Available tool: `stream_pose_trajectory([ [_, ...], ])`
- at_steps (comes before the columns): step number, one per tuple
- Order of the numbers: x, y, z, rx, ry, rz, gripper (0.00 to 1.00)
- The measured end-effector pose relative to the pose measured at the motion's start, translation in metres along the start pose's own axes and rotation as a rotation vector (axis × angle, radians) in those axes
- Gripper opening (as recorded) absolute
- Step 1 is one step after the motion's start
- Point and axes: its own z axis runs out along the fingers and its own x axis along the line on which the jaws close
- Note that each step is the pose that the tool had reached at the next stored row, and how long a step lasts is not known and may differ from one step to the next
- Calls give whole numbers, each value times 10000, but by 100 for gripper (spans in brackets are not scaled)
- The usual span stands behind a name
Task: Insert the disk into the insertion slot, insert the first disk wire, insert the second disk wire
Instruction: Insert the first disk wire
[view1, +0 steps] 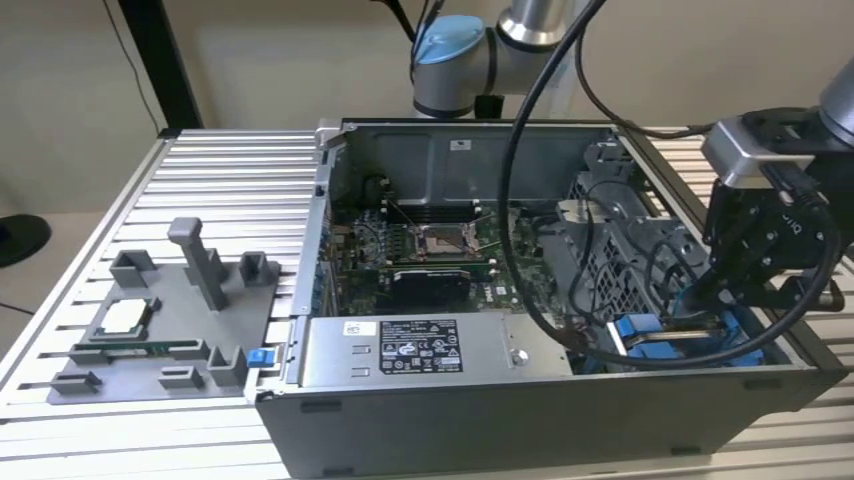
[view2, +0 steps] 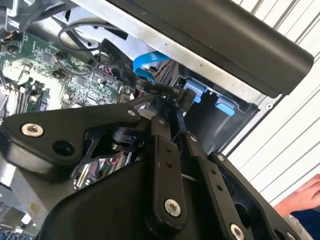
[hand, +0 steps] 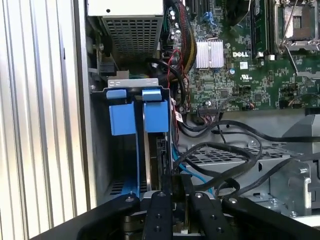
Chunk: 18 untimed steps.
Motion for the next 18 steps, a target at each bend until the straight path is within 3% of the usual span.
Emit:
stream_pose_trajectory([
  [2, 3, 18, 4, 51, -6, 20, 0],
  [8, 9, 25, 10, 404, -34, 43, 0],
  [18, 29, 26, 11, 425, -37, 91, 0],
])
